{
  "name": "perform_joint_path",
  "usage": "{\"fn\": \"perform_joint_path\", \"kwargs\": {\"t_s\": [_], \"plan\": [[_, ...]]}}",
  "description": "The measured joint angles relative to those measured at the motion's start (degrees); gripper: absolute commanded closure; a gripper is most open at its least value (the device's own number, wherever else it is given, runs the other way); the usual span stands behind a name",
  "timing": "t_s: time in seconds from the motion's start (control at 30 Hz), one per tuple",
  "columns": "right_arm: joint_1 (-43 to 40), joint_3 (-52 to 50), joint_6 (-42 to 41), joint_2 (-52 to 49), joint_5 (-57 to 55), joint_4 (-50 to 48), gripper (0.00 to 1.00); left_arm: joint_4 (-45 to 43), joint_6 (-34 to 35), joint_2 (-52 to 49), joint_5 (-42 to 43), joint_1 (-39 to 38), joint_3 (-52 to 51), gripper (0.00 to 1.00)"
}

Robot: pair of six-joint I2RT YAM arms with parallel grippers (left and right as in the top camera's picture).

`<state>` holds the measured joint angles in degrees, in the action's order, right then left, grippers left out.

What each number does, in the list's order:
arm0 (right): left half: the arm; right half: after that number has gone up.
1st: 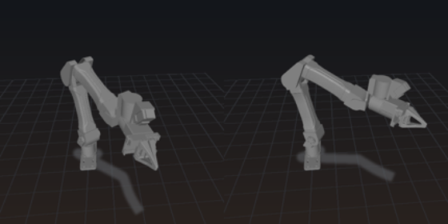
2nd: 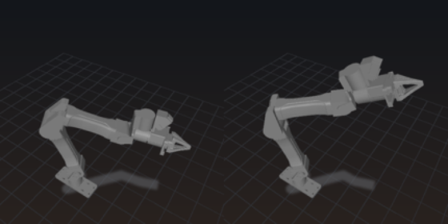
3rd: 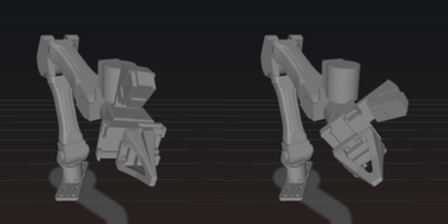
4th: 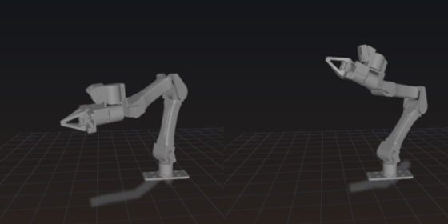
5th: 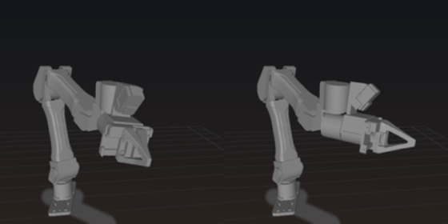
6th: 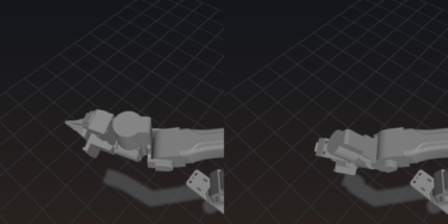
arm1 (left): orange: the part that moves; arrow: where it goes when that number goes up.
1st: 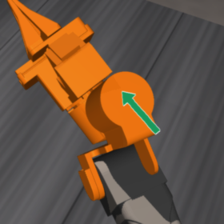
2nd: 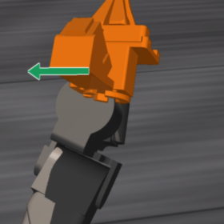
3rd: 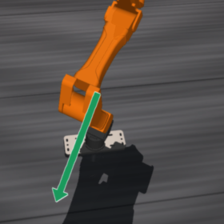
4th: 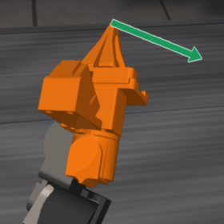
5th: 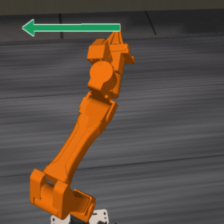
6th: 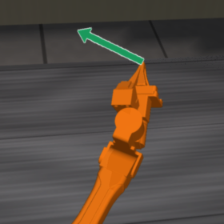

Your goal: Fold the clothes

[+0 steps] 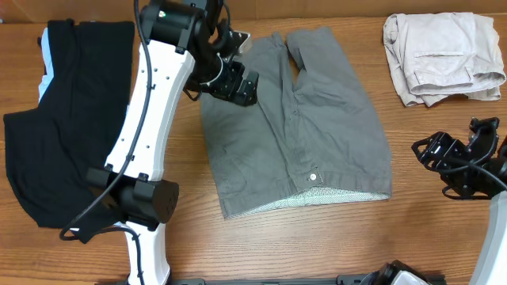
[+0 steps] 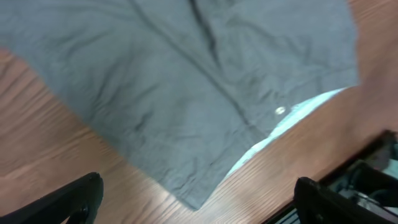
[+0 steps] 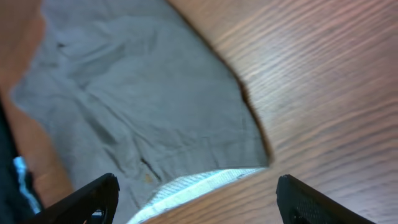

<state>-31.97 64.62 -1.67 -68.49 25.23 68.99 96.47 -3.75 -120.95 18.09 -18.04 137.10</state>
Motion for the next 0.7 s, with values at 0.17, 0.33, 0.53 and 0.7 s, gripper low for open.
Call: {"fn": "perform_joint_path", "kwargs": {"t_s": [0.17, 0.33, 0.53, 0.7], "plan": [[0.11, 0.0, 0.2, -1.57, -2.38, -0.02, 0.16, -1.18, 2.36, 0.11, -2.49, -1.03, -10.88, 0.0], [0.13, 0.0, 0.22, -2.89, -3.21, -0.52, 0.16, -9.4, 4.98, 2.25, -3.61, -1.77, -28.15, 0.0], [0.13, 0.0, 0.24, -4.59, -3.23, -2.1, 0.19, -22.75, 12.55, 17.09, -5.33, -1.86, -51.69, 0.0], [0.13, 0.0, 0.22, -5.66, -3.26, -3.37, 0.22, -34.34, 18.84, 34.91, -5.92, -1.86, -69.37, 0.0]]}}
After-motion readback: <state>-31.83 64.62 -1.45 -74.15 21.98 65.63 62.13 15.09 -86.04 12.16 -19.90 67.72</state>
